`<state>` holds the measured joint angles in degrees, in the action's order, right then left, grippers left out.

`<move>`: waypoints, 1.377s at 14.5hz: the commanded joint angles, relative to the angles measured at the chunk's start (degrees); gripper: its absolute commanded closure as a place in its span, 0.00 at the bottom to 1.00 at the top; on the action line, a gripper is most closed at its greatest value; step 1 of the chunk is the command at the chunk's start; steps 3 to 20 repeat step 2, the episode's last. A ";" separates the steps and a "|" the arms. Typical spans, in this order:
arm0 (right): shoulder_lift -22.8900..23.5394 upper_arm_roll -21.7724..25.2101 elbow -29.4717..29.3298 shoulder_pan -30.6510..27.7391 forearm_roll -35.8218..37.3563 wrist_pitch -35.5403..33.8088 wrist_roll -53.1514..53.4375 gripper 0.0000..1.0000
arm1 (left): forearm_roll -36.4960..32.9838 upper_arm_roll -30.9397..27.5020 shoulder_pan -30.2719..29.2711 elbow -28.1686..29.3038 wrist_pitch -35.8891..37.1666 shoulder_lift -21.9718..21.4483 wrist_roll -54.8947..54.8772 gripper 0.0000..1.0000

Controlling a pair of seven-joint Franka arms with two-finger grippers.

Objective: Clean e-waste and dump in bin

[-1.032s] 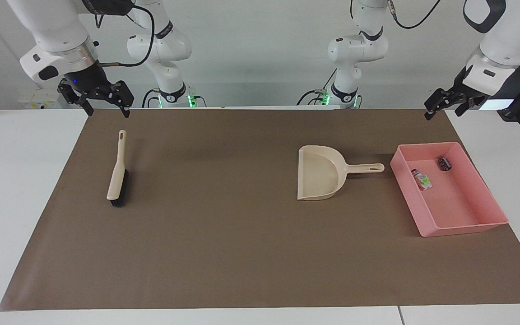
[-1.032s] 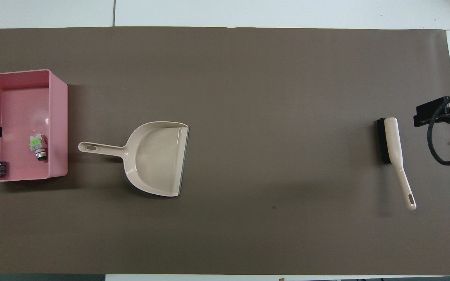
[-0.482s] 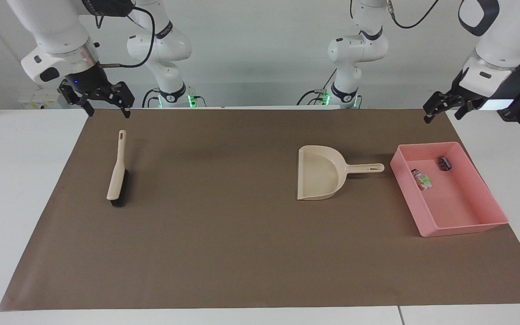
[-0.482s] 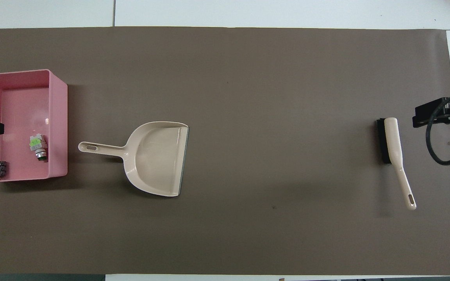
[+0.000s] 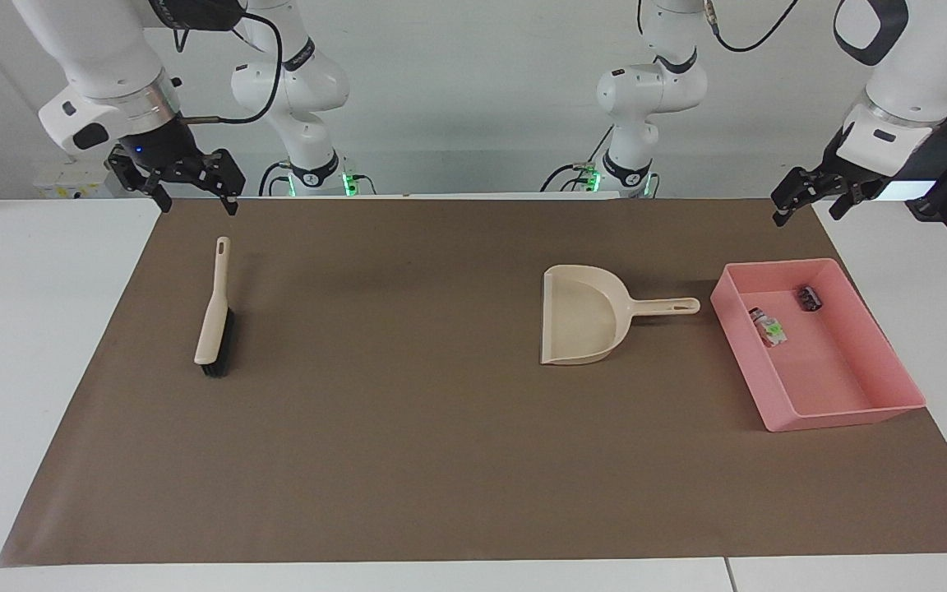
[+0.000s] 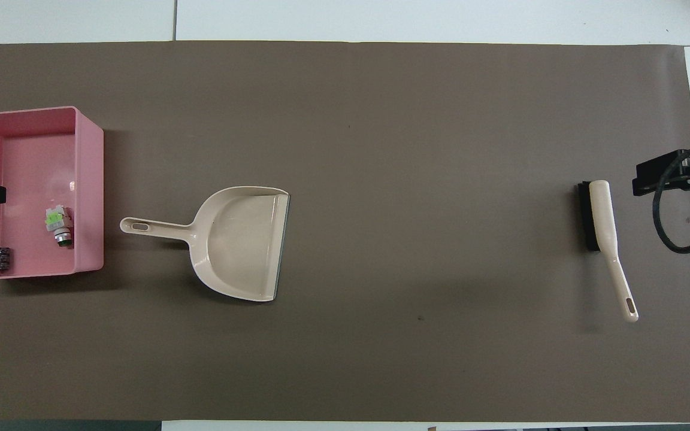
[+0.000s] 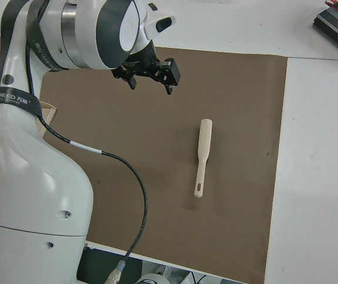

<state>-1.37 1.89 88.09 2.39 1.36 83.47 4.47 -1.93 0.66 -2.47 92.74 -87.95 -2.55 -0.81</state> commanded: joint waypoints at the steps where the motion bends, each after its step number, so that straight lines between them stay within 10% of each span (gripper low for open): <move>1: -0.30 -0.40 0.59 -0.63 -0.83 0.37 0.71 0.00 | -1.15 0.05 0.27 2.36 -1.43 -1.93 -0.51 0.02; 20: -0.30 -0.40 0.59 -0.63 -0.83 0.37 0.71 0.00 | -1.15 0.05 0.27 2.36 -1.52 -1.93 -0.51 0.02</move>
